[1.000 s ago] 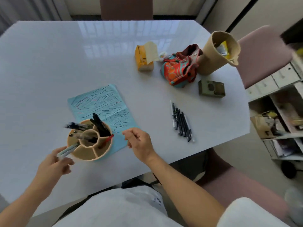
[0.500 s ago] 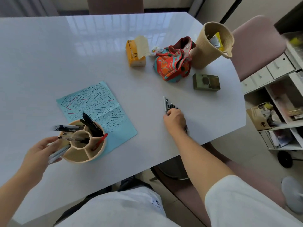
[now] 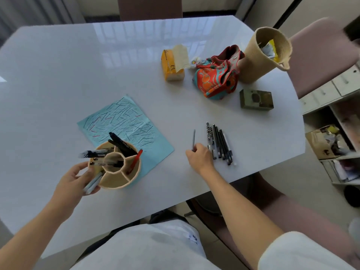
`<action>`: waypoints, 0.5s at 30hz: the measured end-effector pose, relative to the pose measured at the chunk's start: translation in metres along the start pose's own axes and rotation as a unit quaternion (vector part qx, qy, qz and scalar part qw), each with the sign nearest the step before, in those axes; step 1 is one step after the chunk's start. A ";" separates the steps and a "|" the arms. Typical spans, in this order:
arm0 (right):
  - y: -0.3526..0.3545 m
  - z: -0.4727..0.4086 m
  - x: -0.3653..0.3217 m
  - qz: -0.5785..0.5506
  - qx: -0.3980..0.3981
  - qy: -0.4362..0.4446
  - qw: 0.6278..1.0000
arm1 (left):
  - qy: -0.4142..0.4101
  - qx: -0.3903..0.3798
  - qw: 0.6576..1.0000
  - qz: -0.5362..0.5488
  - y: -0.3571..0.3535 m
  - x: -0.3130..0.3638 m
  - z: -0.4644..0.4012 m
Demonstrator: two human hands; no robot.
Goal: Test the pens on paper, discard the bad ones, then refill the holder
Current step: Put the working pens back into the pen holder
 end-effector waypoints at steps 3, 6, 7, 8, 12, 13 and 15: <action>0.004 0.005 0.022 -0.083 -0.010 -0.035 0.996 | 0.003 -0.022 1.000 -0.001 -0.009 -0.009 0.001; 0.017 0.003 0.044 -0.138 0.007 -0.070 0.988 | 0.014 -0.036 0.999 0.015 -0.019 -0.013 0.004; 0.024 0.002 0.051 -0.146 0.016 -0.079 0.986 | 0.016 -0.036 0.999 0.021 -0.023 -0.014 0.005; 0.031 0.000 0.056 -0.149 0.026 -0.084 0.985 | 0.018 -0.037 0.999 0.026 -0.029 -0.015 0.006; 0.047 0.005 0.050 -0.204 0.039 -0.062 0.976 | 0.010 -0.058 0.998 0.035 -0.055 -0.008 0.017; 0.046 0.009 0.040 -0.227 0.039 -0.050 0.972 | 0.011 -0.061 0.997 0.034 -0.059 -0.005 0.020; 0.036 0.022 0.011 -0.263 0.023 -0.014 0.965 | 0.018 -0.054 0.998 0.035 -0.061 -0.001 0.024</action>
Point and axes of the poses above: each hand's wrist, its own z-axis away from the middle knuckle, its own y-axis out of the back of the hand, x = y × z, the point moved 5 cm from there along -z, towards the middle knuckle, and after that the axes turned 7 degrees about z, right-handed, at the moved point
